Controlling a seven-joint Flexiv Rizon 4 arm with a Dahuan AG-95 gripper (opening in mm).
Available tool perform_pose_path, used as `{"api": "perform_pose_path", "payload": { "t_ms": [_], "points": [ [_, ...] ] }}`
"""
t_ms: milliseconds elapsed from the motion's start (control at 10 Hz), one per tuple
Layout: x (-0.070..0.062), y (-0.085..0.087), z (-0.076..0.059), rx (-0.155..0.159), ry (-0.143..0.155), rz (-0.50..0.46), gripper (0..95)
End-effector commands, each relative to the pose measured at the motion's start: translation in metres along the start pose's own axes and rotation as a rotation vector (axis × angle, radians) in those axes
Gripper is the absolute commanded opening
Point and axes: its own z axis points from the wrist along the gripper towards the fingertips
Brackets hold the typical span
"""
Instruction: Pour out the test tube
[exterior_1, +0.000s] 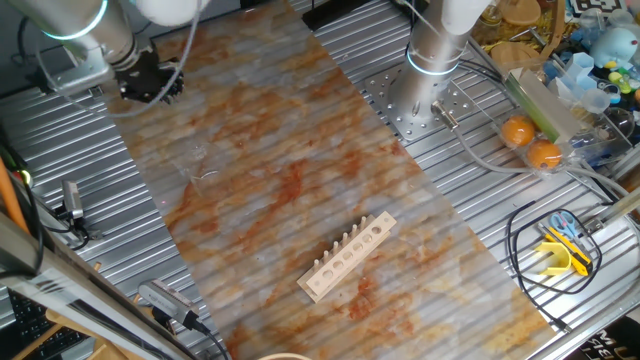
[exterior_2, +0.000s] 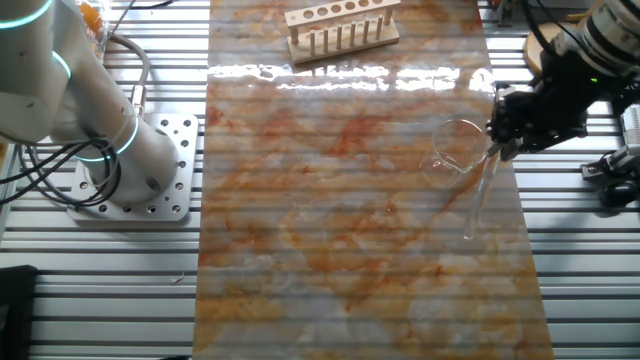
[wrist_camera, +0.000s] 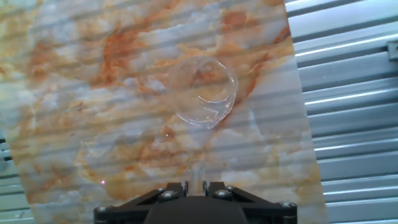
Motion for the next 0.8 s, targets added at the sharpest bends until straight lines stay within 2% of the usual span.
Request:
{"api": "perform_pose_path", "payload": {
  "t_ms": [100, 500, 800],
  "points": [
    [-0.003, 0.0, 0.006, 0.012, 0.038, 0.024, 0.0],
    [-0.011, -0.007, 0.02, 0.007, 0.043, 0.041, 0.0],
    [-0.026, -0.009, 0.027, 0.0, 0.085, 0.045, 0.0]
  ]
}}
